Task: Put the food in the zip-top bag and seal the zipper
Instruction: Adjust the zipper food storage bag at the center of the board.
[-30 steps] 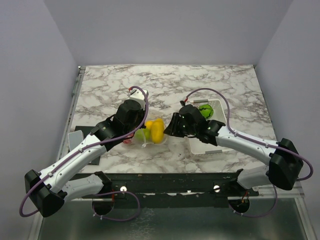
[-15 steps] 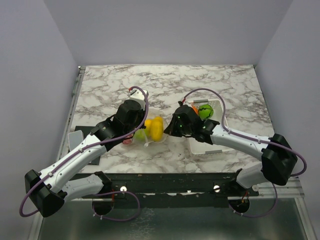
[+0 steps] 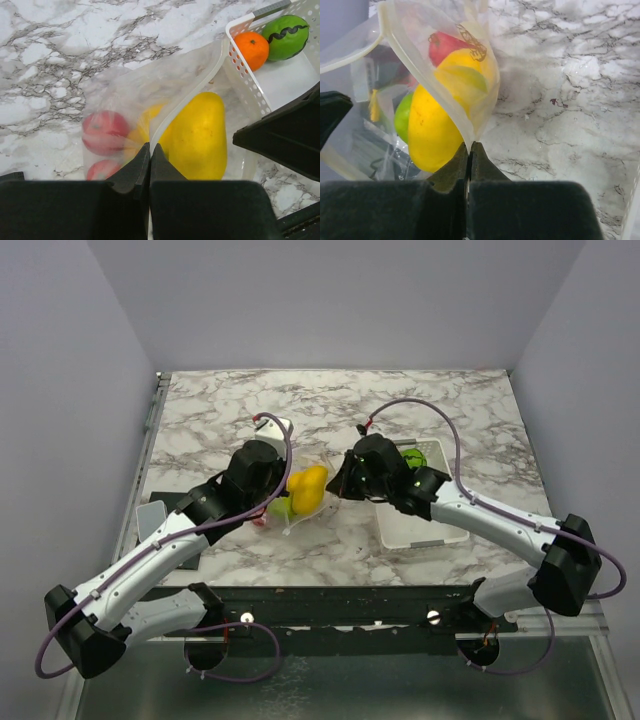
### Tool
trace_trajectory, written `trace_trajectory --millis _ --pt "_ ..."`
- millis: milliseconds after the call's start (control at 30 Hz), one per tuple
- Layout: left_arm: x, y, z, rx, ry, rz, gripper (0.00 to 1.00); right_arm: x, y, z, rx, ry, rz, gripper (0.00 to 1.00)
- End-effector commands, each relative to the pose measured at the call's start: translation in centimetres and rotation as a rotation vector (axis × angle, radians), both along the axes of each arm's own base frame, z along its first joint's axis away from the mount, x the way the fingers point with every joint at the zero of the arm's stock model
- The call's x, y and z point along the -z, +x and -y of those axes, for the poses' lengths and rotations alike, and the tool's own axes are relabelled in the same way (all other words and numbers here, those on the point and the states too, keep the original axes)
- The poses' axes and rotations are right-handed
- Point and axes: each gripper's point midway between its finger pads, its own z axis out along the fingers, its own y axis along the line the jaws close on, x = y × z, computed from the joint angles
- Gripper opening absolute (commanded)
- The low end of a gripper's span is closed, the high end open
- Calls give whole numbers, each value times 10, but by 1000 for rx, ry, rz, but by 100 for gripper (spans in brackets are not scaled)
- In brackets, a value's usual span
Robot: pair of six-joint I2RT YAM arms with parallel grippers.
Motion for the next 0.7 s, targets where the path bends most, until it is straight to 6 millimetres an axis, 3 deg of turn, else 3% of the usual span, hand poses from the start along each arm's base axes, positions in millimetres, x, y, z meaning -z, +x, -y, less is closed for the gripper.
trace_trajectory --millis 0,200,367,433,500,667 --pt "-28 -1 -14 -42 -12 54 0 -45 4 10 -9 -27 100 1" --pt "-40 -8 -16 -45 -35 39 0 -97 4 17 -39 -45 184 1" --pt "-39 -12 -15 -44 -44 7 0 -127 1 22 -67 -49 230 1" --pt "-32 -12 -14 -52 -41 -11 0 -123 4 25 -56 -75 230 1" --pt "-18 -11 -13 -66 -31 -41 0 -105 5 26 -49 -109 206 1" --pt "45 -10 -3 -74 21 -175 0 -48 3 24 -55 -168 120 1"
